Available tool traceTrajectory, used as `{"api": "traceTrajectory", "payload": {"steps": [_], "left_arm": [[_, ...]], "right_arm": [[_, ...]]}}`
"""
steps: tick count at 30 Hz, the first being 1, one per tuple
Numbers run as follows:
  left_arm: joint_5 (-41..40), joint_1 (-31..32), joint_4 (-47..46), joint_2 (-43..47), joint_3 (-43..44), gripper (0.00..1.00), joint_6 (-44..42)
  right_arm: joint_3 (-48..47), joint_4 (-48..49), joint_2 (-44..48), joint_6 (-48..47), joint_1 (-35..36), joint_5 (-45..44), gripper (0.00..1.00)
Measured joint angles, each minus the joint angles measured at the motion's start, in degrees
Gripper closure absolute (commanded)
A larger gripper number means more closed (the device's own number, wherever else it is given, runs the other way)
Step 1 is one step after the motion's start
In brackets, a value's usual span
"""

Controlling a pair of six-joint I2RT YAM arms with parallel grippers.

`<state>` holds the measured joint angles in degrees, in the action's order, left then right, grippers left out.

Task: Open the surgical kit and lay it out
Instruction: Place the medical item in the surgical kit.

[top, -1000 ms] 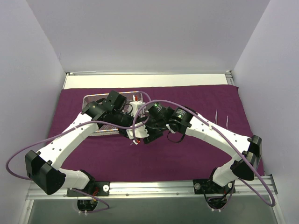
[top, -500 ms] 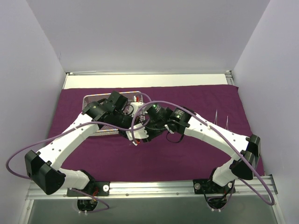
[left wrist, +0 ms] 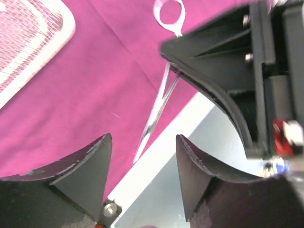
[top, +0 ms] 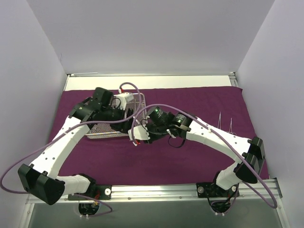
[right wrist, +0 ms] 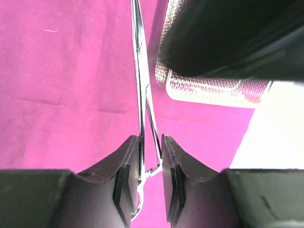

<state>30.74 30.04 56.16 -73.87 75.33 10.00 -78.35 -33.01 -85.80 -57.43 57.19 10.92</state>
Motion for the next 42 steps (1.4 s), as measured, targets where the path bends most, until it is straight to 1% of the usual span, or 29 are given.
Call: {"api": "traceTrajectory", "payload": {"steps": [4, 7, 10, 13, 17, 21, 25, 32, 36, 40, 42], "left_arm": [[1.3, -7.4, -1.4, 2.8, 0.0, 0.33, 0.1], [0.9, -14.7, -2.0, 4.8, -0.2, 0.33, 0.8], [-3.4, -20.9, -1.9, 5.4, -0.2, 0.33, 2.7], [-6.0, -23.6, -1.8, 4.3, -0.2, 0.34, 4.5], [-7.3, -24.9, -1.9, 1.4, -0.2, 0.34, 5.8], [-7.5, -25.0, -2.0, -1.4, -0.2, 0.36, 6.3], [-6.1, -25.2, -2.8, -2.5, -0.2, 0.36, 7.1], [-3.5, -25.2, -3.8, -3.2, -0.2, 0.37, 7.9], [-1.9, -25.2, -4.6, -4.0, -0.4, 0.37, 8.5], [0.1, -25.2, -5.6, -4.8, -0.5, 0.37, 9.0], [0.9, -25.2, -6.3, -5.2, -0.8, 0.37, 9.1]], "right_arm": [[1.2, 0.3, 0.1, 2.7, -1.0, -1.1, 1.0], [2.7, 1.3, 0.2, 6.2, -2.9, -1.5, 1.0], [6.6, 4.0, 1.5, 11.1, -6.4, -1.9, 1.0], [9.3, 5.9, 2.5, 17.7, -11.5, -2.1, 1.0], [10.4, 9.1, 2.9, 26.9, -18.7, -1.7, 1.0], [13.4, 12.6, 4.4, 37.5, -26.0, -0.1, 1.0], [15.1, 13.5, 4.4, 46.1, -35.6, 3.5, 1.0], [20.4, 16.7, 4.4, 59.8, -49.5, 7.8, 1.0], [22.8, 17.6, 3.1, 62.8, -56.2, 8.7, 1.0], [22.9, 17.8, 0.2, 61.6, -61.1, 11.5, 1.0], [22.8, 17.8, -1.4, 60.1, -62.2, 12.7, 1.0]]}}
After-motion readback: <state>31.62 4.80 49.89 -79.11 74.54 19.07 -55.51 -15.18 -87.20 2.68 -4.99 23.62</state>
